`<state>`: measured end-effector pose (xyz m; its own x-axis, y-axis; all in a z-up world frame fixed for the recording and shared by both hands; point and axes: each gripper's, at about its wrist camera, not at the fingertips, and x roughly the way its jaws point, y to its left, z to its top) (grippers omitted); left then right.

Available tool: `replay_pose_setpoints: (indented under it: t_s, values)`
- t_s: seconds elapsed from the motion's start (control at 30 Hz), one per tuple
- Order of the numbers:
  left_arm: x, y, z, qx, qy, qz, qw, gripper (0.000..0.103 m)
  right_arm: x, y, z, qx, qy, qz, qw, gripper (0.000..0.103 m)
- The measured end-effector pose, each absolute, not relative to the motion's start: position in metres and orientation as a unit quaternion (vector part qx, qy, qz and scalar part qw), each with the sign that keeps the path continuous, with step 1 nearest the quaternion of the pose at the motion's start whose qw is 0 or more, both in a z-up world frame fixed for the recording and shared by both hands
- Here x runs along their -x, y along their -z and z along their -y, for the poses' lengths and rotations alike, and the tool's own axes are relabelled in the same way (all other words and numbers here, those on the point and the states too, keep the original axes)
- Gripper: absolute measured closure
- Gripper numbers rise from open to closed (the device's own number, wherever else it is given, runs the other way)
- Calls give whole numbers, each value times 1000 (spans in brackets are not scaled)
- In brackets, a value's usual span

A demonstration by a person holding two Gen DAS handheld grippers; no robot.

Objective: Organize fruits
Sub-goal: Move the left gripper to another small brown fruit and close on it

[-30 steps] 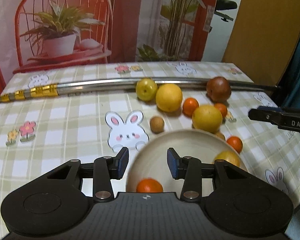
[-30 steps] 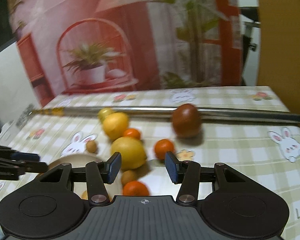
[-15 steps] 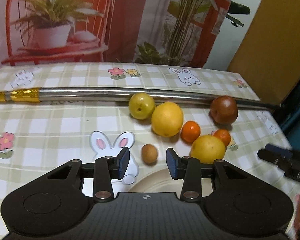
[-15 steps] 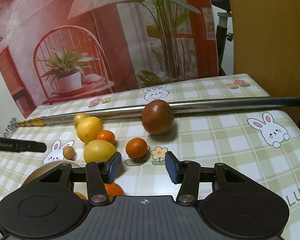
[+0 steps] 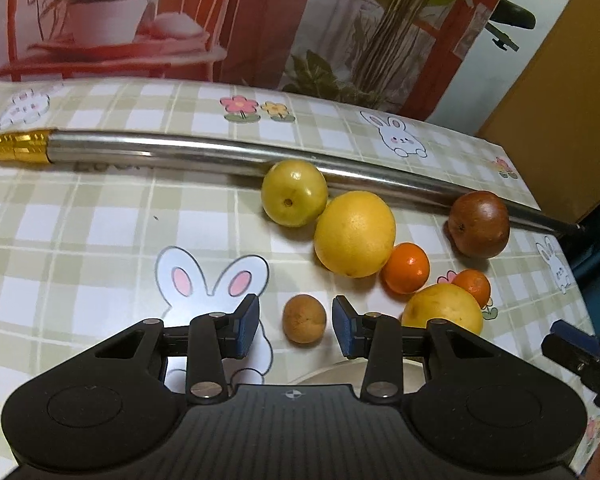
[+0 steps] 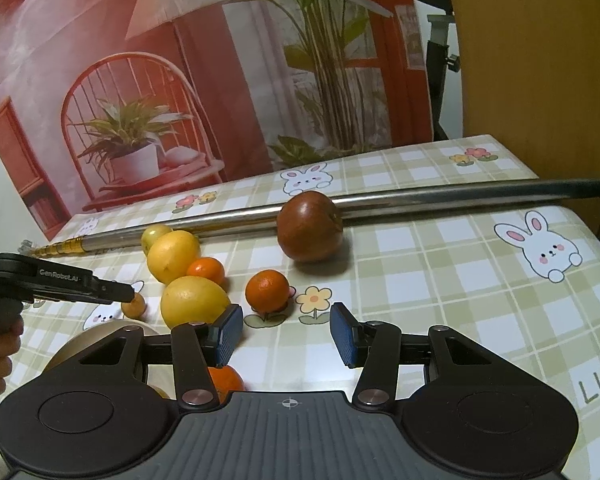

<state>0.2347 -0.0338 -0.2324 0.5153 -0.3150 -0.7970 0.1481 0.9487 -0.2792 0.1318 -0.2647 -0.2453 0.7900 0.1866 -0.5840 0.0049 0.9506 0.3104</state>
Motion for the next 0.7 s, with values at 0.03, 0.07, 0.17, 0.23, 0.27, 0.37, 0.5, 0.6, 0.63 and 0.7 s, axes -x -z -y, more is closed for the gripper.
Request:
replay_pose_setpoints:
  t_s: [0.03, 0.07, 0.17, 0.23, 0.27, 0.37, 0.5, 0.6, 0.63, 0.7]
  values:
    - [-236, 233, 34, 90, 134, -475, 865, 61, -132, 246, 265, -151, -49, -321, 934, 58]
    - [-236, 234, 34, 89, 133, -477, 864, 62, -132, 247, 266, -153, -49, -322, 933, 58]
    - [-238, 238, 35, 92, 128, -480, 863, 66, -132, 248, 266, -154, -50, -323, 933, 58]
    - [-239, 240, 35, 96, 126, -482, 862, 66, -132, 248, 266, -155, -50, -323, 932, 58]
    - [-238, 240, 35, 96, 126, -481, 862, 66, -132, 248, 266, -156, -50, -323, 932, 58]
    - [-238, 240, 36, 91, 126, -482, 862, 68, -132, 250, 266, -158, -51, -325, 931, 58]
    - [-235, 239, 37, 89, 135, -480, 862, 76, -132, 251, 266, -160, -51, -327, 930, 58]
    - [-230, 238, 38, 74, 138, -474, 867, 76, -132, 252, 266, -161, -52, -328, 929, 58]
    - [-228, 237, 39, 70, 138, -471, 869, 76, -132, 252, 265, -161, -52, -329, 929, 58]
    - [-224, 234, 40, 61, 140, -464, 873, 76, -132, 252, 266, -161, -52, -329, 929, 58]
